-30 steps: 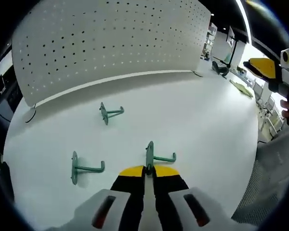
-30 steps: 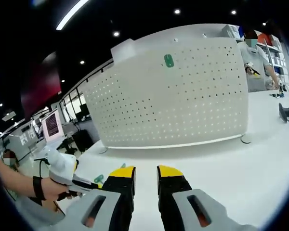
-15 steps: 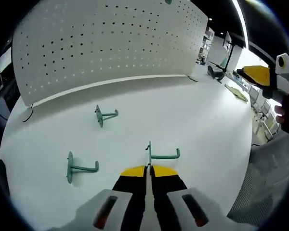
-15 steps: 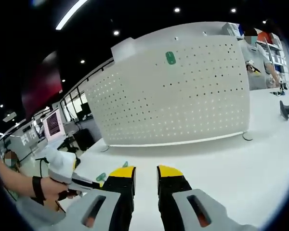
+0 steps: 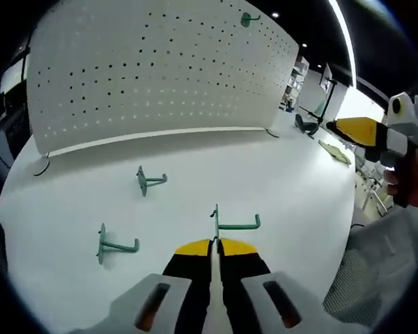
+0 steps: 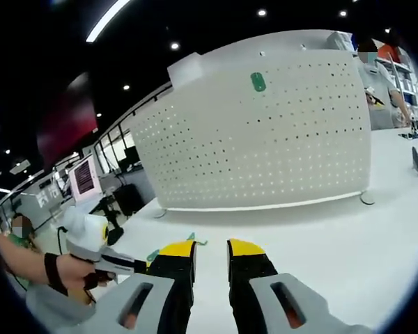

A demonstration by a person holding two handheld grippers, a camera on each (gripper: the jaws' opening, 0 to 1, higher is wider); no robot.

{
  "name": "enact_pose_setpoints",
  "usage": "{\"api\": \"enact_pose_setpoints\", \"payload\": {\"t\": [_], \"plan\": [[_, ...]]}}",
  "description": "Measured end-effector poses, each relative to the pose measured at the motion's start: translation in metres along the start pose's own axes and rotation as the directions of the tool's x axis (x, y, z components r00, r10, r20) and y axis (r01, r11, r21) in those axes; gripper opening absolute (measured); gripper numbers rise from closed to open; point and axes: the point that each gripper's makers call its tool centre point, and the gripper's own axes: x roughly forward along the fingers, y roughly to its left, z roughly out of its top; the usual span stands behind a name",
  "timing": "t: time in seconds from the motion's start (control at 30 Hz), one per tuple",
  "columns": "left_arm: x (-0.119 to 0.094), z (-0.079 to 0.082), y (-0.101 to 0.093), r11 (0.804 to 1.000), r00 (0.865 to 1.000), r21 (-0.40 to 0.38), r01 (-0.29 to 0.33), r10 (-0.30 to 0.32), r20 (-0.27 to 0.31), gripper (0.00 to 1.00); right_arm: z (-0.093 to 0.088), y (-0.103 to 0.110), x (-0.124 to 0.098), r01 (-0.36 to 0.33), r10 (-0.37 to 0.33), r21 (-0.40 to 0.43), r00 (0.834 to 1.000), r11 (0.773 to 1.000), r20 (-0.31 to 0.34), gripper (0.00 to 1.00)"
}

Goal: Insert the hook assembly into the mounting plate slot until the hook locks in place.

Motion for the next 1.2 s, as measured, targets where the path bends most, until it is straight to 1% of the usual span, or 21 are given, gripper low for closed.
{"api": "enact_pose_setpoints", "payload": {"t": [0.07,0.13,0.27,0.37,0.43,0.57,0.63,0.67,0.8,0.93,1.03,1.1,1.17,1.2], "plan": [[-0.002,0.001,-0.002,1.0,1.0,-0.004,0.008,-0.008,0.004,0.04,-0.003,0.001,0.0,-0.004,0.005,0.005,1.0,1.0,-0.007,0.17],[-0.004,0.005,-0.005,1.0,1.0,-0.002,0.017,-0.017,0.023,0.04,-0.007,0.003,0.0,-0.011,0.011,0.013,1.0,1.0,-0.016,0.17],[-0.011,0.013,-0.01,1.0,0.998,-0.008,0.026,-0.026,0.054,0.04,-0.009,0.009,-0.001,-0.029,0.029,0.023,0.999,0.999,-0.019,0.17],[-0.014,0.016,-0.01,1.0,0.997,0.006,0.017,-0.017,0.078,0.04,-0.011,0.014,0.0,-0.039,0.039,0.014,0.999,0.999,-0.027,0.17],[-0.014,0.016,-0.014,0.999,0.996,-0.007,0.035,-0.035,0.077,0.04,-0.012,0.016,-0.001,-0.043,0.044,0.019,0.999,0.999,-0.029,0.17],[-0.018,0.018,-0.018,0.999,0.995,0.005,0.037,-0.037,0.091,0.04,-0.013,0.022,-0.001,-0.057,0.058,0.024,0.998,0.998,-0.024,0.17],[-0.022,0.024,-0.019,0.999,0.992,0.009,0.036,-0.037,0.124,0.04,-0.014,0.026,-0.001,-0.069,0.07,0.027,0.997,0.997,-0.026,0.17],[-0.023,0.026,-0.023,0.998,0.989,0.002,0.056,-0.056,0.134,0.04,-0.014,0.028,0.0,-0.077,0.078,0.031,0.997,0.997,-0.025,0.18],[-0.027,0.03,-0.031,0.997,0.985,0.02,0.075,-0.077,0.155,0.04,-0.017,0.035,0.001,-0.103,0.104,0.041,0.994,0.994,-0.033,0.18],[-0.033,0.035,-0.036,0.996,0.978,0.011,0.091,-0.091,0.188,0.04,-0.021,0.042,0.001,-0.122,0.124,0.044,0.991,0.992,-0.041,0.18],[-0.036,0.036,-0.043,0.994,0.975,0.019,0.105,-0.106,0.196,0.04,-0.022,0.05,0.002,-0.15,0.153,0.063,0.987,0.987,-0.041,0.18],[-0.039,0.037,-0.047,0.993,0.97,0.025,0.115,-0.118,0.211,0.04,-0.026,0.056,0.004,-0.17,0.174,0.081,0.984,0.982,-0.048,0.18],[-0.043,0.041,-0.049,0.992,0.962,0.043,0.118,-0.125,0.244,0.04,-0.027,0.061,0.005,-0.185,0.19,0.098,0.981,0.978,-0.047,0.18],[-0.044,0.042,-0.05,0.992,0.961,0.043,0.12,-0.127,0.248,0.04,-0.028,0.063,0.006,-0.187,0.193,0.101,0.98,0.977,-0.053,0.18]]}}
